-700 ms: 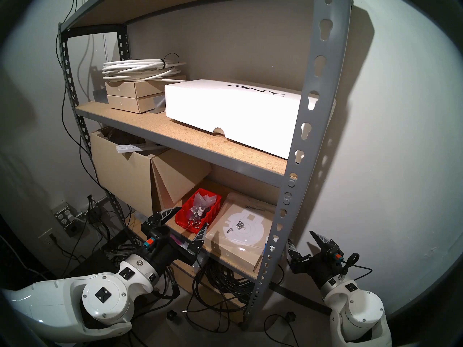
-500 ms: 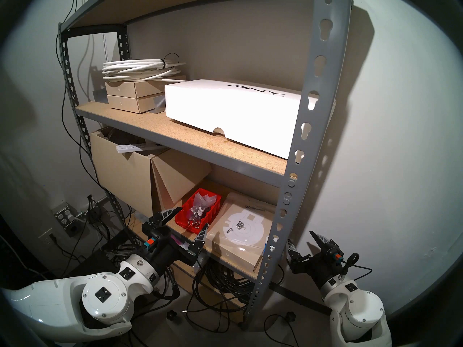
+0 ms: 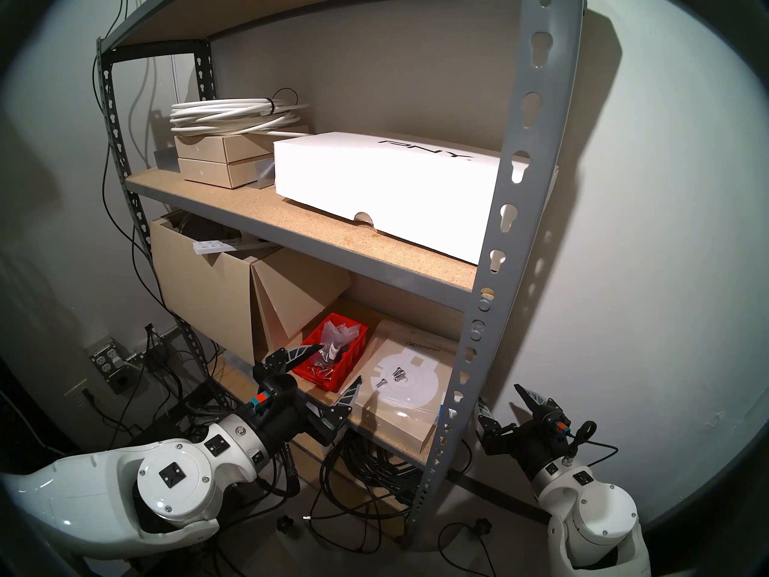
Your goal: Organize the rack shelf by putting things into a case
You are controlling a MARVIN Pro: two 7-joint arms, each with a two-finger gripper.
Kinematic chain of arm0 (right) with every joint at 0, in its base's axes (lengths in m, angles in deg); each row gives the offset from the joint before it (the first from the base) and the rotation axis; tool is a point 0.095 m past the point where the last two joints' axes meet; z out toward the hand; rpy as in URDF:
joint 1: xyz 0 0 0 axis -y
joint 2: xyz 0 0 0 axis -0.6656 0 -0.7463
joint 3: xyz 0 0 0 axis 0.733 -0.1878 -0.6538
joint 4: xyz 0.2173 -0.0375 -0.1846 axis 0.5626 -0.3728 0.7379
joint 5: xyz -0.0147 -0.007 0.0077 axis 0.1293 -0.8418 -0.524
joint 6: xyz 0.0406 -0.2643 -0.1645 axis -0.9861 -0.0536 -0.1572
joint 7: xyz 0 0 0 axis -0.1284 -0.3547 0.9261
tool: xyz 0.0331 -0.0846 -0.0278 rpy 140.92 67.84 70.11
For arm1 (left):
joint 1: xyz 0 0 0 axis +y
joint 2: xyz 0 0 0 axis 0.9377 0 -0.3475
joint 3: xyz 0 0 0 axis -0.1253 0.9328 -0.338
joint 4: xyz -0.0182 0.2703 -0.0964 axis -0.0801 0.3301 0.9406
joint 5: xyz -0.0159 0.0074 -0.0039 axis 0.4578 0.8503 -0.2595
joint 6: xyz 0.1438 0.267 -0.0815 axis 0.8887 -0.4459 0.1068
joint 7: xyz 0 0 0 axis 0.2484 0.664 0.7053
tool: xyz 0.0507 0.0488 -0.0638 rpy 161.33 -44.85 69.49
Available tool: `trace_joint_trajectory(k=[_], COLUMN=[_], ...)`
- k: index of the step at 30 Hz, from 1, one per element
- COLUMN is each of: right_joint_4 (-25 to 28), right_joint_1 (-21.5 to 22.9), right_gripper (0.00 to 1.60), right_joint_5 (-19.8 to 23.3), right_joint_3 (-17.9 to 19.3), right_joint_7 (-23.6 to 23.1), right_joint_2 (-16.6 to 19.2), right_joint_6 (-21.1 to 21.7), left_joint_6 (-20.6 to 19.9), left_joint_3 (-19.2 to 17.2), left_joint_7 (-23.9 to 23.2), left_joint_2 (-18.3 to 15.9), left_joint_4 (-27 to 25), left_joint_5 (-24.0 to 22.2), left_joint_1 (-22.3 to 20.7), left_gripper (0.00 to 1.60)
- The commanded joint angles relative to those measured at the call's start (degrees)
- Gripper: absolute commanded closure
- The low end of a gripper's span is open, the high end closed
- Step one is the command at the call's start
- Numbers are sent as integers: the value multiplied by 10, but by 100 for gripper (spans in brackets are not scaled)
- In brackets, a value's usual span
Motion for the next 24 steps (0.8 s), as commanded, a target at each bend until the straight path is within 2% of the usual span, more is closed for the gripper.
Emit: trace_joint_trajectory(k=[1,4,6,9,11,17,24], right_joint_4=[11,11,11,11,11,11,11], right_joint_1=[1,1,1,1,1,1,1], right_gripper=[0,0,0,0,0,0,0], right_joint_5=[-1,-1,-1,-1,-1,-1,-1], right_joint_3=[1,1,1,1,1,1,1], right_joint_7=[1,0,0,0,0,0,0], right_joint_2=[1,0,0,0,0,0,0], right_joint_6=[-2,-2,-2,-2,-1,-1,-1], left_joint_6=[-26,-48,-55,-93,-115,-156,-175], left_joint_3=[-7,-8,-6,2,4,16,31], left_joint_7=[-57,-95,-97,-116,-125,-141,-161], left_joint_2=[20,22,26,42,55,84,104], left_joint_4=[3,1,0,2,4,16,35], left_joint_5=[-19,-29,-28,-30,-50,-48,-38], left_joint_1=[-54,-73,-76,-93,-101,-125,-151], left_gripper=[0,0,0,0,0,0,0])
